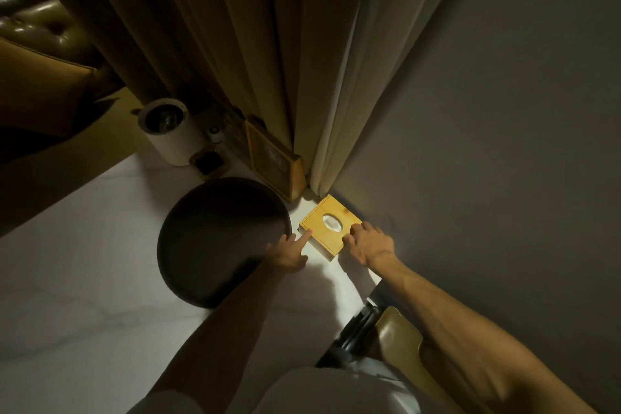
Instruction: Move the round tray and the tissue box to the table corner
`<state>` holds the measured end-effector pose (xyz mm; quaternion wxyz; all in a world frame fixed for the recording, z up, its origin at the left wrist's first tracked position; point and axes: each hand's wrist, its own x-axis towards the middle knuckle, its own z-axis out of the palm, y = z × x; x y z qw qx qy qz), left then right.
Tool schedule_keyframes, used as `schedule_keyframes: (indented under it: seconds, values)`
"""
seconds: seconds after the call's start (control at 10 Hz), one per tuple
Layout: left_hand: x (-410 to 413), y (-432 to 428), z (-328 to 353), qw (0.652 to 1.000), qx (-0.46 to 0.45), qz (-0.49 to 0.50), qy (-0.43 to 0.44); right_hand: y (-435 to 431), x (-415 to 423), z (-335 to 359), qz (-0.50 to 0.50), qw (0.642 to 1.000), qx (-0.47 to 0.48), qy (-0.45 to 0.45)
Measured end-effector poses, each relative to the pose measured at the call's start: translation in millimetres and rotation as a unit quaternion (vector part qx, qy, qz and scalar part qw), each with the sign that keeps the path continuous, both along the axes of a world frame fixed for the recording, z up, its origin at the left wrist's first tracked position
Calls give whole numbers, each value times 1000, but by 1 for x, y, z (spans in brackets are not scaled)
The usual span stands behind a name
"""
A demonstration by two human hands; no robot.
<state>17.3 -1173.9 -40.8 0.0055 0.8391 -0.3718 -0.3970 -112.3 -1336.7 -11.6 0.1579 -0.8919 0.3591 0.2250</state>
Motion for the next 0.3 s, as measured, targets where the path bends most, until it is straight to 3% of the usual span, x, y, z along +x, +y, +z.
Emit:
schedule_keyframes:
  seconds: [0.3]
  values:
    - [49,50,88,984,-55,113,-130,22,68,50,99,981,-62,-154]
